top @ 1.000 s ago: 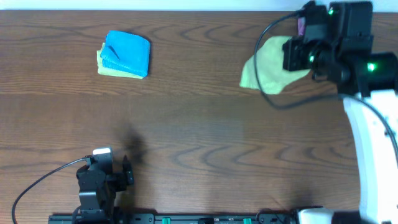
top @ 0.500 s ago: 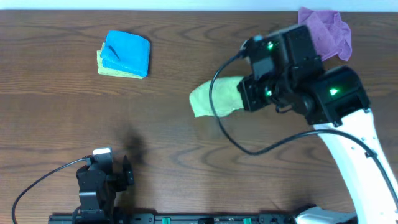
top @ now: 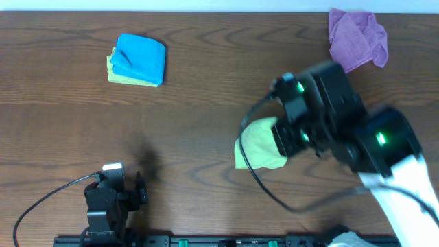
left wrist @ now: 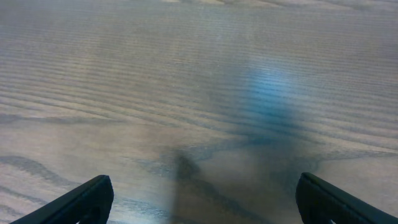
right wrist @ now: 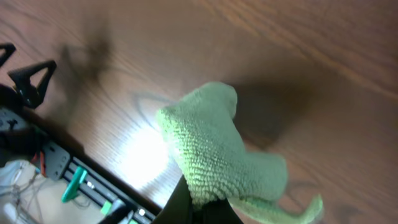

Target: Fold the cloth

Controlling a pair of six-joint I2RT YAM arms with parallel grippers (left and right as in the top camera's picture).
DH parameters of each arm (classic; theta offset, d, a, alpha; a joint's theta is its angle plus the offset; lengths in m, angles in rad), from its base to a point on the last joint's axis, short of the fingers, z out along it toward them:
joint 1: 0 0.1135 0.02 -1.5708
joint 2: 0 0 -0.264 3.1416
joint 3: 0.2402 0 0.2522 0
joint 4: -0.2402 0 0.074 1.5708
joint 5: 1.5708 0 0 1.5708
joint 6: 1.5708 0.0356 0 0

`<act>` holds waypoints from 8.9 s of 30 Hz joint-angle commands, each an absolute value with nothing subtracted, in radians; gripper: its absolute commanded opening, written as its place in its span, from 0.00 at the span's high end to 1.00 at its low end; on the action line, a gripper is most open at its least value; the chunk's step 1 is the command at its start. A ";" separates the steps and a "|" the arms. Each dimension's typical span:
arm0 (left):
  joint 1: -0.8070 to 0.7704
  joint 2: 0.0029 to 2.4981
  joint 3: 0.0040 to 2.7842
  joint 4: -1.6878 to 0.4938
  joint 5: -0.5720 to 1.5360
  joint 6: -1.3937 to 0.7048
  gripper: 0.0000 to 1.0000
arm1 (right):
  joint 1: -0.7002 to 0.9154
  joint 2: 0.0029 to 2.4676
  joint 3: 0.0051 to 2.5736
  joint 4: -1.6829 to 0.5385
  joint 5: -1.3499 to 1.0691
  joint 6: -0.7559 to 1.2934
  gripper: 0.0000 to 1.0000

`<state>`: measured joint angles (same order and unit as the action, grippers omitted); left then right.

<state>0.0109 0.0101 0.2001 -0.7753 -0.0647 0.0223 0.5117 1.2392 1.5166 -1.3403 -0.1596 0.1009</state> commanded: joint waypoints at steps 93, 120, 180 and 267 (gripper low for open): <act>0.005 1.377 0.953 -0.498 0.858 -0.585 0.05 | 0.198 1.806 0.729 0.153 -0.501 1.033 0.23; 0.005 1.378 0.953 -0.472 0.837 -0.609 0.05 | 0.268 1.852 0.729 0.200 -0.336 1.047 0.99; -0.354 1.880 0.951 0.006 0.432 -0.837 0.26 | 0.065 1.550 0.729 0.004 -0.397 0.821 0.98; -0.104 1.397 1.245 -0.178 0.594 -0.876 0.94 | -0.083 1.124 0.962 -0.191 -0.540 0.686 0.99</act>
<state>-0.1112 1.4044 1.2133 -0.1833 0.6159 -0.8722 -0.0750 1.1065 0.9455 -0.1905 -0.5491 0.7132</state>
